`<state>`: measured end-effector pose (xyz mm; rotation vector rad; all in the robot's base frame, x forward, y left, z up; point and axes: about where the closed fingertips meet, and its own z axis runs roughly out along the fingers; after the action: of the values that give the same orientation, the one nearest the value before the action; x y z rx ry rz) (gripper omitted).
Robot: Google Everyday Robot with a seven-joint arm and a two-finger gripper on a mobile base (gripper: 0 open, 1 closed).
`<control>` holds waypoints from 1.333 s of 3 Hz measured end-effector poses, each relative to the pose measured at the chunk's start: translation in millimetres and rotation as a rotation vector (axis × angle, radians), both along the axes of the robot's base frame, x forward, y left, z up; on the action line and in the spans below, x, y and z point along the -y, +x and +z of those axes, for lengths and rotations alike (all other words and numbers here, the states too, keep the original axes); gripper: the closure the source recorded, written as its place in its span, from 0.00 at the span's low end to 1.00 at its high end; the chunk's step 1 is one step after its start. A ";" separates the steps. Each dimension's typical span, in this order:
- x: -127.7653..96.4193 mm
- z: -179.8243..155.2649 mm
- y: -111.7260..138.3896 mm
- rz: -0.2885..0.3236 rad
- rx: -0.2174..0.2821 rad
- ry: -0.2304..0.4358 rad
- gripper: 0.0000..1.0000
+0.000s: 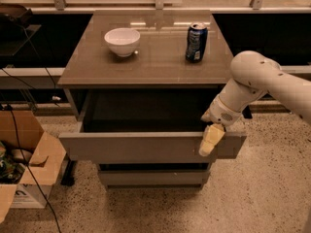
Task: Open top drawer
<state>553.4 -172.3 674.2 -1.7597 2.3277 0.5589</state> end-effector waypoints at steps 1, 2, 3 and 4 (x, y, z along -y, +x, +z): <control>4.5 -7.1 -10.6 0.011 -0.043 -0.024 0.00; 11.3 -22.5 -42.4 0.016 -0.130 -0.024 0.13; 11.3 -18.5 -45.2 0.015 -0.132 -0.025 0.41; 11.0 -18.1 -57.9 0.013 -0.145 -0.027 0.64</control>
Offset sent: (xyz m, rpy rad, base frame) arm -0.0909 -0.0241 -0.0435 -0.0274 0.2579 0.0204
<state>495.5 -183.3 656.1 -1.8035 2.4313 0.6812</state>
